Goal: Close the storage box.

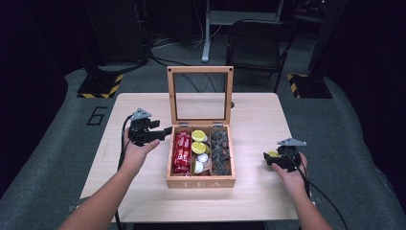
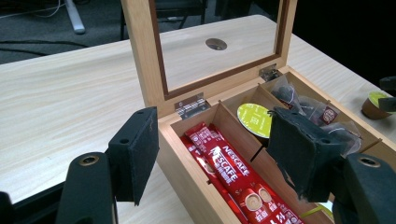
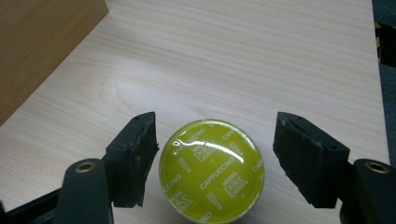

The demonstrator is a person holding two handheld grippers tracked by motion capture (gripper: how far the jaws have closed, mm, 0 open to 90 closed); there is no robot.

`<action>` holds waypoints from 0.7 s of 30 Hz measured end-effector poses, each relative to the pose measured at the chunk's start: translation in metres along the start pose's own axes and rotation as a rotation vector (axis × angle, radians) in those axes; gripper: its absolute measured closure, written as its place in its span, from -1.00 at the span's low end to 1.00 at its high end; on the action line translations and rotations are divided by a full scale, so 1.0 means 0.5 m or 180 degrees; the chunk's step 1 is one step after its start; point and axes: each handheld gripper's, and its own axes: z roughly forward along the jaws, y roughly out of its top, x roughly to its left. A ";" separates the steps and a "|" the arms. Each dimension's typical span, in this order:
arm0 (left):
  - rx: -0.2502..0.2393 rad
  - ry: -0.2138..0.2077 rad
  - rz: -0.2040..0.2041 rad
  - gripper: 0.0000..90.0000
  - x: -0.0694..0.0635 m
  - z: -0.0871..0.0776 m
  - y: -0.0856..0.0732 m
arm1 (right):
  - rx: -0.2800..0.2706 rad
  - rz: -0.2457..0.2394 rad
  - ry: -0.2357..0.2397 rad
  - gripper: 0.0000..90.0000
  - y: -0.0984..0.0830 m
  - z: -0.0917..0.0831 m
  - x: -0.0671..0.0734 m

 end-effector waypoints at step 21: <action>0.0034 0.0027 0.0071 -0.20 0.002 0.001 0.004 | -0.0150 -0.0236 0.0244 -0.29 0.091 -0.043 0.042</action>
